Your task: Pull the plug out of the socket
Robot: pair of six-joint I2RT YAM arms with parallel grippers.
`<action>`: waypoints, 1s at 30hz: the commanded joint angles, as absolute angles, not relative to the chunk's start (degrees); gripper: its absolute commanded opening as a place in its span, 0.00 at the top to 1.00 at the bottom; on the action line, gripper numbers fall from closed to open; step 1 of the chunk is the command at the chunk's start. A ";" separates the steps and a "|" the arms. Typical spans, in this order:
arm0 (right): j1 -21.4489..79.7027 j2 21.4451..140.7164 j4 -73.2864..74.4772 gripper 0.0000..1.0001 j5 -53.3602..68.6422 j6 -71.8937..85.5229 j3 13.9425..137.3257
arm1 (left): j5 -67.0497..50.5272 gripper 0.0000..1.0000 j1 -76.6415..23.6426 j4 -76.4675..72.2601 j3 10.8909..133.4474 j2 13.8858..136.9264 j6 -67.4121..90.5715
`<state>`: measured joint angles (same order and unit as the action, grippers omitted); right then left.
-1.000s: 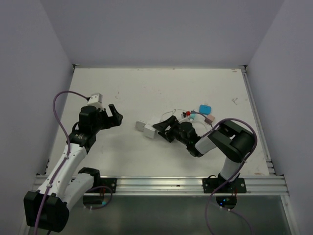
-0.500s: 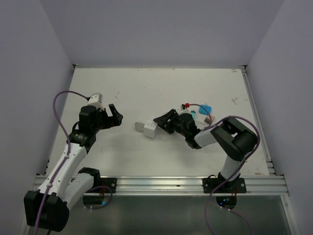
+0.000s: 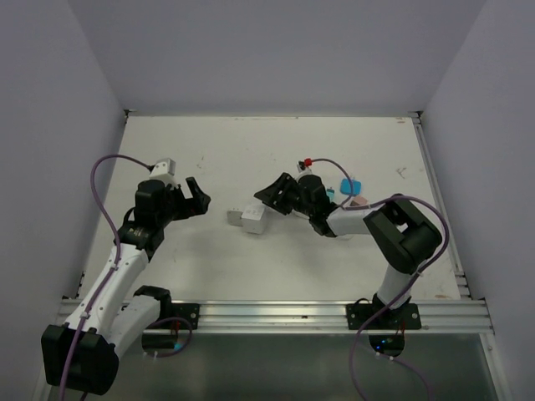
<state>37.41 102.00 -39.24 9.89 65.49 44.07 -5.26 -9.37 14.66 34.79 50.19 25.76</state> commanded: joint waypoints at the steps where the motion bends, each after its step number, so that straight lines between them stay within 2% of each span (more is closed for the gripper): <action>1: 35.34 100.90 -34.02 0.47 9.94 61.71 45.70 | -6.24 0.00 -8.53 12.39 34.19 50.27 24.52; 2: 34.46 99.07 -31.84 0.45 8.97 61.35 45.44 | -6.24 0.01 -8.53 12.31 34.10 50.19 24.52; 3: 34.11 98.10 -30.77 0.37 8.36 60.91 44.83 | -6.33 0.00 -8.53 12.22 34.10 50.10 24.52; 6: 33.66 93.00 -25.85 0.22 5.63 59.68 43.43 | -6.59 0.00 -8.44 11.95 34.19 50.18 24.70; 10: 33.66 87.99 -23.73 0.07 3.61 62.91 39.82 | -7.29 0.00 -8.09 11.78 34.10 50.36 24.96; 19: 38.04 85.87 -28.03 0.01 0.98 74.08 33.23 | -7.56 0.00 -7.73 11.86 34.01 49.66 25.05; 30: 43.50 93.86 -42.62 0.01 0.18 80.68 31.38 | -8.09 0.00 -7.38 11.87 33.84 49.57 25.31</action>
<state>42.74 92.42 -35.83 2.33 77.47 31.35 -7.11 -8.19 14.28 34.24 50.22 25.82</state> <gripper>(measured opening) 0.987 0.994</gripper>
